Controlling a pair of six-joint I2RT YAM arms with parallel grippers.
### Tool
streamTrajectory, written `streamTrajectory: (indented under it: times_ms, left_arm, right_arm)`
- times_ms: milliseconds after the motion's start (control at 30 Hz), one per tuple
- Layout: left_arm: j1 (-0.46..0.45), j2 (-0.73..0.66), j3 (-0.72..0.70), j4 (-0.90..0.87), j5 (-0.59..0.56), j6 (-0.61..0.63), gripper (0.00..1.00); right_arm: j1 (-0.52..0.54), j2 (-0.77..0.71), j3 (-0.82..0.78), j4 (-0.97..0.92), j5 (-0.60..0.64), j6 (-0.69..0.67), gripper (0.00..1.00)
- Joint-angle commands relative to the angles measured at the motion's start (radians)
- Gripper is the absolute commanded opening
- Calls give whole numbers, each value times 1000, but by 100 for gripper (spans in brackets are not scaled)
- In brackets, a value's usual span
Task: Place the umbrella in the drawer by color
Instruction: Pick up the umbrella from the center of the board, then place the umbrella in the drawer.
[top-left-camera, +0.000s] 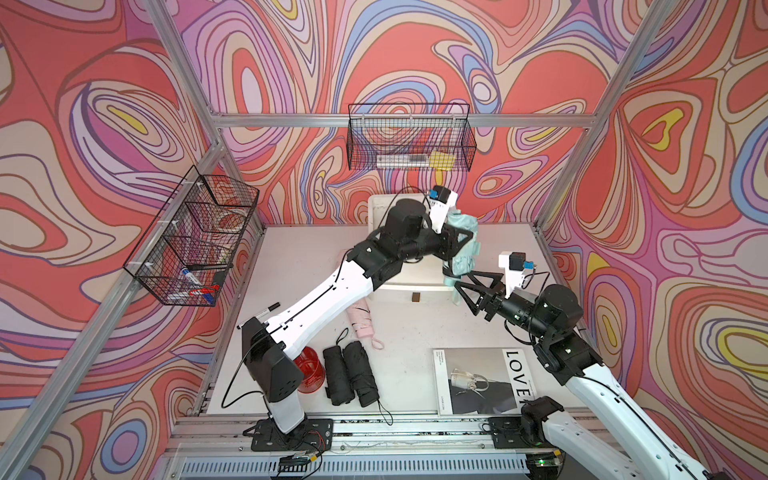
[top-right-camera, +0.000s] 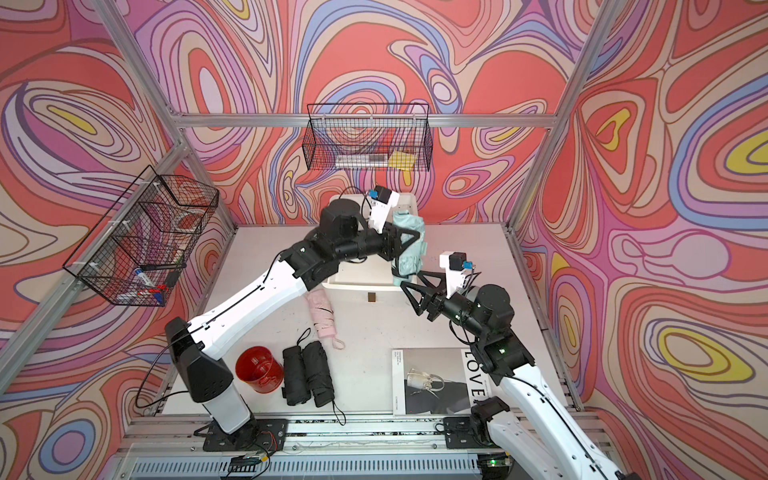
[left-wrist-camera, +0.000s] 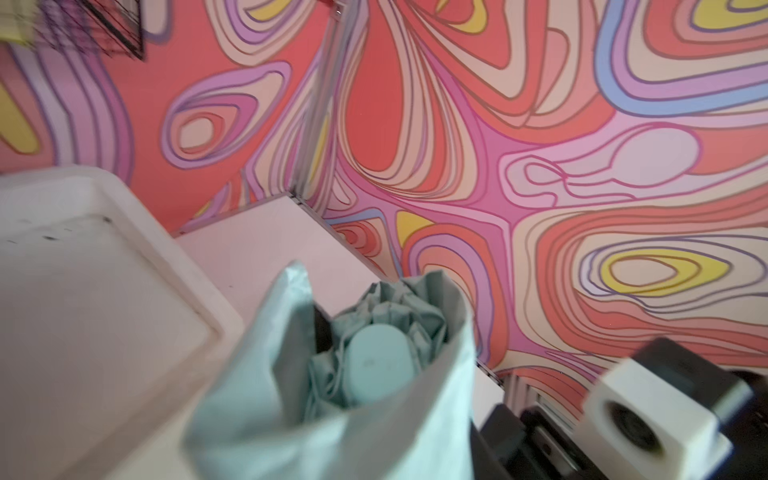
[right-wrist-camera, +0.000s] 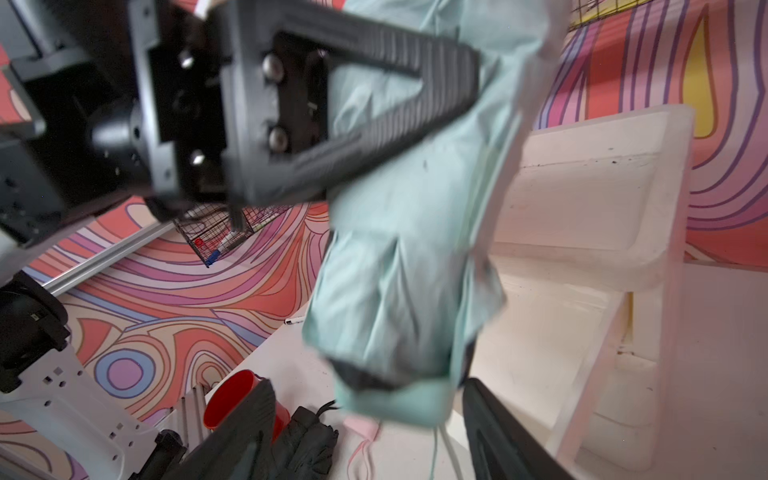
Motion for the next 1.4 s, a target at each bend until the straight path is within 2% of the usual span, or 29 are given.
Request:
streamTrajectory:
  times_ms: [0,67,133,300,367,467,533,600,833,900,1000,1233,1367]
  left_arm:
    - [60,62,244,-202,-30,274,30]
    - [60,117,338,-306,27,477,33]
    - [57,140,355,-370,64,637,32]
    - [34,132,291,-470,118,905,30]
    - [3,116,230,-485,76,1023,30]
    - [-52,113,133,-472,-103,1179,30]
    - [-73,131,105,-481,-186,1227,30]
    - [-76,153,106,-512,-202,1232,31]
    - [-76,202,105,-563,-286,1217,38]
    - [-76,209,102,-579,-320,1208,46]
    - [-78,220,112,-618,-374,1182,67]
    - [-78,180,89,-559,-402,1110,85]
    - [-78,147,84,-475,-407,1022,89]
  right_arm:
    - [7,-44,-32,-28,78,-21,76]
    - [7,-89,-51,-24,110,-18,79]
    - [7,-124,-56,-44,162,-20,79]
    - [7,-206,-65,-120,397,-15,79]
    - [7,-252,-83,-122,450,-10,79]
    - [6,-311,-106,-117,487,-7,80]
    - [6,-325,-109,-119,496,-11,81]
    - [6,-315,-106,-127,516,-8,81]
    - [6,-154,-58,-230,727,39,81]
    - [7,-115,-50,-246,766,51,81]
    - [7,-94,-48,-254,807,62,81]
    - [7,-87,-24,-286,847,111,81]
    - [6,-22,36,-375,863,163,81]
